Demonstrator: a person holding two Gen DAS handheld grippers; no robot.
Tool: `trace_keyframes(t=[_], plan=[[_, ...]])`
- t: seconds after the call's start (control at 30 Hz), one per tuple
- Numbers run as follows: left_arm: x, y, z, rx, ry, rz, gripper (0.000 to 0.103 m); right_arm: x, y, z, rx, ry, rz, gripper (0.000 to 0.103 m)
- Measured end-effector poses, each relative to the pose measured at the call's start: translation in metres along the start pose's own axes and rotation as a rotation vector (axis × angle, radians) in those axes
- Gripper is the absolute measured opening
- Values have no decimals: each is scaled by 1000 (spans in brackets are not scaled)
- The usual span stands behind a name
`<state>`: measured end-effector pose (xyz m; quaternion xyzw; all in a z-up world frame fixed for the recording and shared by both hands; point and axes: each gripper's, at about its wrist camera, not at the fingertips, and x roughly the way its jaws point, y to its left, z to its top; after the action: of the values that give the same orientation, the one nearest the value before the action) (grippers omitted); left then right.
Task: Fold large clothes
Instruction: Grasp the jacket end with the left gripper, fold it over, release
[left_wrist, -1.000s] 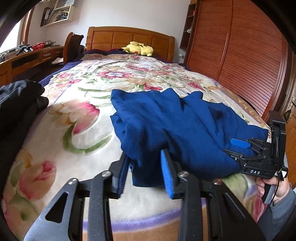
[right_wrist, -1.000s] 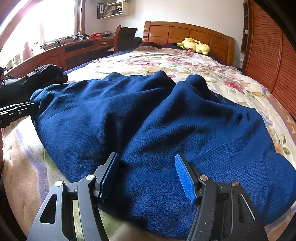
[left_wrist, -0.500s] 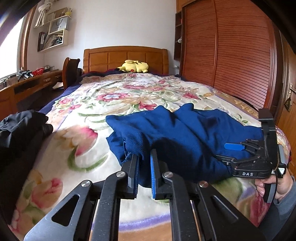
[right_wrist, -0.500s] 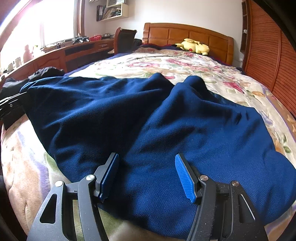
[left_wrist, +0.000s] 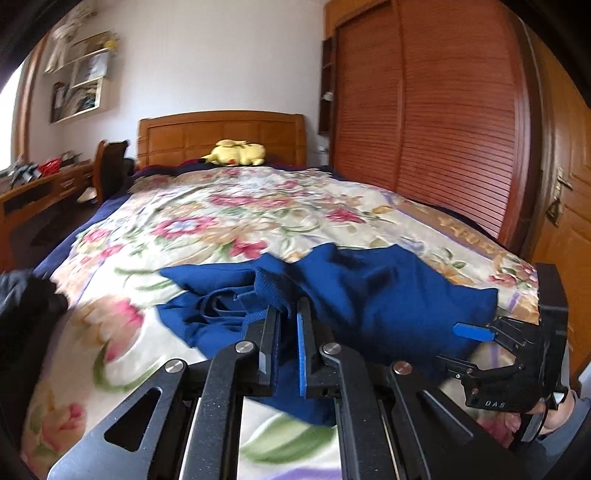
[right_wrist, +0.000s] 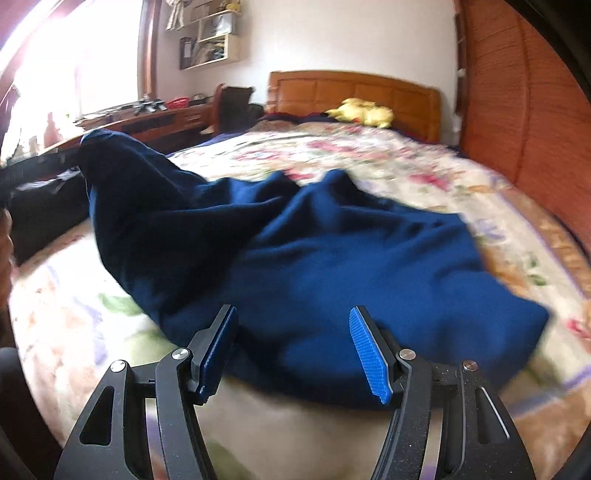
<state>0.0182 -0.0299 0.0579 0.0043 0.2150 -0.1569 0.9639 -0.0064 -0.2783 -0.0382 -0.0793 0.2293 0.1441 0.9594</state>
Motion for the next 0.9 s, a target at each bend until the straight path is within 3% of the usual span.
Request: trace_keyframes(t=[0.13,0.33,0.5,0.7,0.9], plan=[[13,-30,24,35,0,-54,7,-11,-12,-6,-7,-25,-105,65],[32,-89,52,146,14,-110,6,-21,-37,-16,44,-37,-147,65],[51,-141,73,205,59,-205,6,-23,-50,-19,62,-47,-209,65],[58,-201,70,294,97,-317,5,-23,-66,-24,122,-41,-258,65],[72,-194,54,265,171,-332,6,-28,-62,-25,148,-40,-250,65]])
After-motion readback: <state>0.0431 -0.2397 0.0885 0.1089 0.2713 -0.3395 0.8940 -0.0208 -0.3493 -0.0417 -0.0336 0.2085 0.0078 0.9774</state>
